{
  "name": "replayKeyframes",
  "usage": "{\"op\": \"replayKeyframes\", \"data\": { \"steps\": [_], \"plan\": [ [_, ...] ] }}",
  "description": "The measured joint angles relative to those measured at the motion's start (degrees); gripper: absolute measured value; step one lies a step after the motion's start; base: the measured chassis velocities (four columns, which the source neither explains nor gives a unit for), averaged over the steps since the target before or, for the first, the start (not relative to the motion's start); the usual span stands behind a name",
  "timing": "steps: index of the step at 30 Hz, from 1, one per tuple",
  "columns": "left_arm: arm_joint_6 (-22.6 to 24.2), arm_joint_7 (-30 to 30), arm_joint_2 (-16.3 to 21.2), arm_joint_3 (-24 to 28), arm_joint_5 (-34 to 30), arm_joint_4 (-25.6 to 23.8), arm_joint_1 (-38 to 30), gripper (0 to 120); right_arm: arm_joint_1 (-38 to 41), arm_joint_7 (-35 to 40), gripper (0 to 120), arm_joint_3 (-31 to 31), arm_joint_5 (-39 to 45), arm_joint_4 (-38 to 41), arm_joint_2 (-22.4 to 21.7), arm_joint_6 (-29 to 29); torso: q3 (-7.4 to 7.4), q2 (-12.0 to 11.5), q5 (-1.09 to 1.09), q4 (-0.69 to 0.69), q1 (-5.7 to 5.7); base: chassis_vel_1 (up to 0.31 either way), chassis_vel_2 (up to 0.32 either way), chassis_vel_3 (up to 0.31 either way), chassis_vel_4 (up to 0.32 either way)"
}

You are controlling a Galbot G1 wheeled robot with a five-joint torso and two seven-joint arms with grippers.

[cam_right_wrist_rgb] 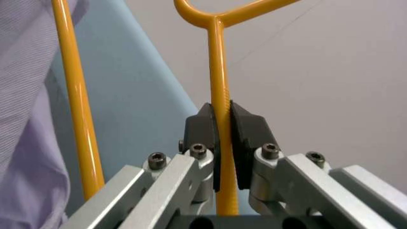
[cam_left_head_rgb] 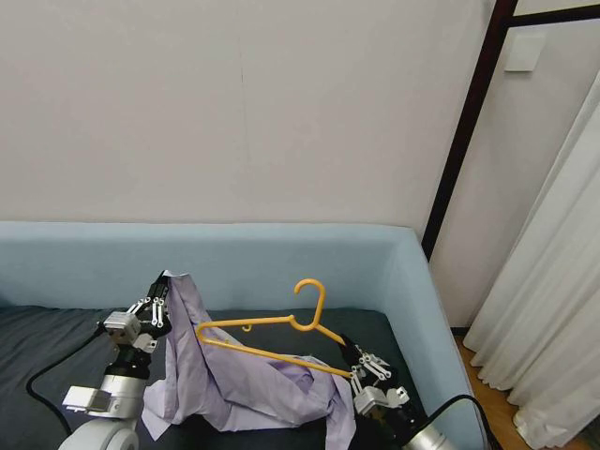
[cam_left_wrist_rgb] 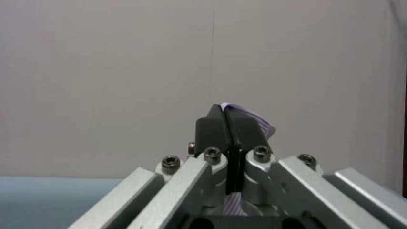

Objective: Pick up the clothes from the sofa and hang them on the clothes hanger.

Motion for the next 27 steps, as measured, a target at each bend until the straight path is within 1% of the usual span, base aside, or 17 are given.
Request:
{"op": "replayKeyframes", "data": {
  "steps": [4,9,18,23,27],
  "plan": [
    [0.1,0.0,-0.5,0.0,0.3,-1.0,0.6,0,1.1,0.7,5,-2.1,-0.2,-2.3,0.7,-0.5,0.00,0.0,0.01,0.01,0.00,0.000,0.000,0.000,0.000],
    [0.1,0.0,-1.0,0.1,0.9,-1.3,0.7,0,1.9,1.3,5,-2.7,-0.7,-4.8,1.5,-0.8,0.00,0.0,0.01,0.00,0.00,0.000,0.000,0.000,0.000],
    [0.2,0.0,-2.0,0.6,1.5,-1.8,1.3,0,3.8,1.9,5,-4.7,-0.6,-6.5,1.7,-1.7,0.01,0.0,0.00,0.00,0.01,0.000,0.000,0.000,0.000],
    [-0.1,0.1,-2.8,2.0,2.9,-1.8,1.6,0,5.7,2.6,5,-6.2,0.6,-7.5,3.7,-0.4,0.01,0.0,0.01,0.00,0.01,0.000,0.000,0.000,0.000],
    [-0.5,0.3,-4.1,3.2,4.5,-1.9,2.2,0,7.3,2.7,5,-7.5,1.0,-7.6,5.0,-1.1,0.01,0.0,0.01,-0.01,0.01,0.000,0.000,0.000,0.000]
  ]
}}
